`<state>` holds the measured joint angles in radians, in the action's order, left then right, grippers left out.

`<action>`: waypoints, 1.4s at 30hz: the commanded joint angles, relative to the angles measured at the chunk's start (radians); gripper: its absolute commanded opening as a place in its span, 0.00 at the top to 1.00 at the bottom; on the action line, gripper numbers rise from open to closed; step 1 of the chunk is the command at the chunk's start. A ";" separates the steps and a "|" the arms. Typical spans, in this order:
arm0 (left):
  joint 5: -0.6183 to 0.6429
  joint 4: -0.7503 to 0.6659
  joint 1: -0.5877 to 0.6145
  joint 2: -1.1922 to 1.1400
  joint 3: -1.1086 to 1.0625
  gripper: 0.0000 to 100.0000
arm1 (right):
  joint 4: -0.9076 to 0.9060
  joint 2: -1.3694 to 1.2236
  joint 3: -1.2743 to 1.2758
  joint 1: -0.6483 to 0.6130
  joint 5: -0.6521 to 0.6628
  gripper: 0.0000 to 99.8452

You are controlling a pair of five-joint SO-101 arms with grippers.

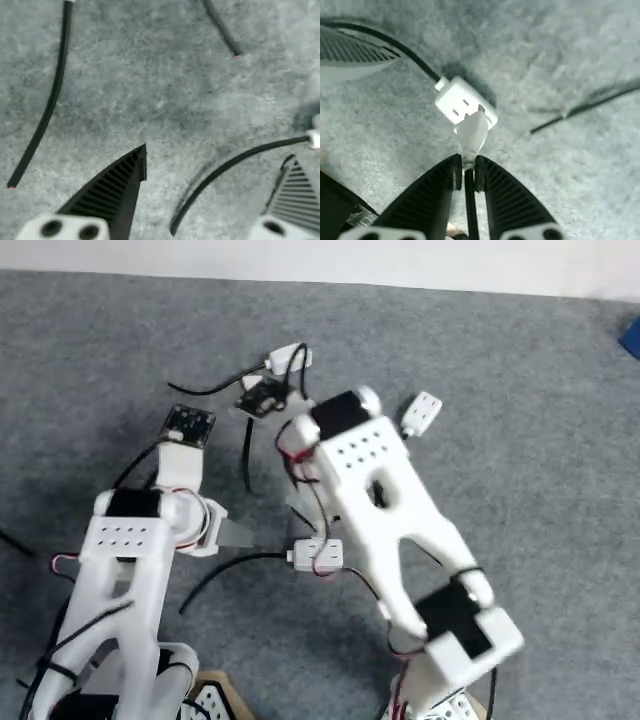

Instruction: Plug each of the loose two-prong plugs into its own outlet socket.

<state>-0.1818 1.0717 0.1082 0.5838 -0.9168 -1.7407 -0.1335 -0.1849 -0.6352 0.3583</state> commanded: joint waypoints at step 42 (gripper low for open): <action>0.008 -0.081 0.031 0.001 -0.039 0.60 | 0.002 0.180 0.202 0.025 0.063 0.99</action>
<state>-0.1818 0.9996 0.1373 0.5838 -0.9582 -1.7453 0.0015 0.0207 -0.6045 0.4074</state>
